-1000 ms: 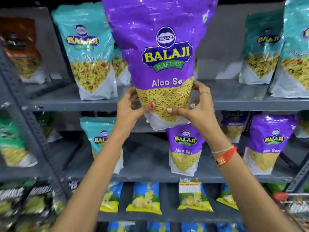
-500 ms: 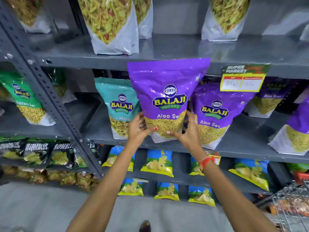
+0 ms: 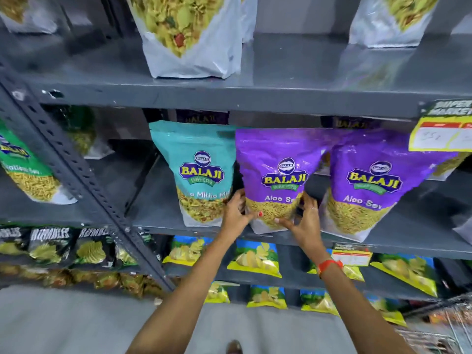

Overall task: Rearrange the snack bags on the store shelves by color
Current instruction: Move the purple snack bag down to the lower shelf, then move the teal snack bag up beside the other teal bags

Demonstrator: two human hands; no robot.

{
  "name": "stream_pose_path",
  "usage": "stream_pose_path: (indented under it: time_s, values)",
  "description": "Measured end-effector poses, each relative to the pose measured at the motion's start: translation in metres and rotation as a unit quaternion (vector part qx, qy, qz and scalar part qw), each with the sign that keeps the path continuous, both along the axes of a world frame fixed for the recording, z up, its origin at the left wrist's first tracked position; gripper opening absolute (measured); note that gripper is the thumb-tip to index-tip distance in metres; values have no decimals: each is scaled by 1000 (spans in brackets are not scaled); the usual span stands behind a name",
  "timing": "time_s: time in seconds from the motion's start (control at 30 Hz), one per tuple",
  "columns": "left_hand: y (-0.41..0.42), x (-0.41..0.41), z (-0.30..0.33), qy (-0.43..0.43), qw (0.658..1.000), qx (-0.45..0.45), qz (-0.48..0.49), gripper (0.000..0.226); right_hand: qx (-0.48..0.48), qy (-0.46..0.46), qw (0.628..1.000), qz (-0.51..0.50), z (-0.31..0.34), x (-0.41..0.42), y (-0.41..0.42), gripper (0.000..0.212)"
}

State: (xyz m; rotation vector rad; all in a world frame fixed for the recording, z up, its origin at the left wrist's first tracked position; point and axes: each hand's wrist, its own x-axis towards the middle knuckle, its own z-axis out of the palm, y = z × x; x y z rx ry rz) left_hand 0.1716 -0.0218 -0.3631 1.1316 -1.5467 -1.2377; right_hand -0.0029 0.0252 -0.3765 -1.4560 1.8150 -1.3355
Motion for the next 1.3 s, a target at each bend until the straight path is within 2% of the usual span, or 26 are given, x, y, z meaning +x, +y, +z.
stream_pose_path:
  time_s: [0.13, 0.2, 0.27, 0.33, 0.37, 0.4, 0.47, 0.53, 0.57, 0.63, 0.73, 0.93, 1.03, 1.17, 1.3]
  values:
    - [10, 4, -5, -7, 1000, 0, 17, 70, -24, 9, 999, -44, -5, 13, 13, 93]
    - [29, 9, -11, -44, 998, -14, 29, 83, -66, 32, 994, -86, -6, 34, 31, 78]
    - [56, 27, -8, -59, 995, -25, 75, 73, -92, 31, 992, -82, -5, 65, 48, 57]
    - [72, 53, 4, -40, 978, -80, 189, 38, -78, 35, 996, 4, -5, 91, 52, 45]
    - [71, 70, 9, -37, 957, -119, 261, 25, -55, 39, 996, 63, -6, 103, 47, 45]
    - [65, 88, 12, -36, 936, -147, 319, 21, -36, 42, 992, 113, -5, 114, 41, 49]
    - [44, 120, 10, -45, 917, -136, 373, 40, -16, 24, 987, 157, -5, 131, 25, 64]
    - [19, 146, 0, -64, 938, -84, 331, 71, -12, -10, 988, 154, -1, 146, 7, 81]
    - [7, 156, -4, -59, 955, -59, 284, 78, -11, -30, 988, 149, 1, 152, -3, 84]
    - [-13, 165, -8, -17, 986, 2, 168, 80, -9, -73, 988, 137, 4, 156, -21, 80]
    - [-26, 162, -6, -22, 997, 54, 52, 71, -2, -94, 987, 127, 7, 153, -34, 75]
    - [-27, 168, -9, -8, 992, 41, 123, 62, 13, -62, 991, 117, 7, 159, -34, 74]
    - [-10, 176, -11, 4, 991, 24, 131, 68, 8, -66, 990, 122, 5, 163, -21, 74]
    - [32, 173, 7, 36, 985, 17, 165, 89, -9, -78, 986, 148, 15, 160, 6, 74]
    - [75, 160, 40, 34, 982, -21, 183, 82, -44, -89, 982, 159, 36, 146, 37, 74]
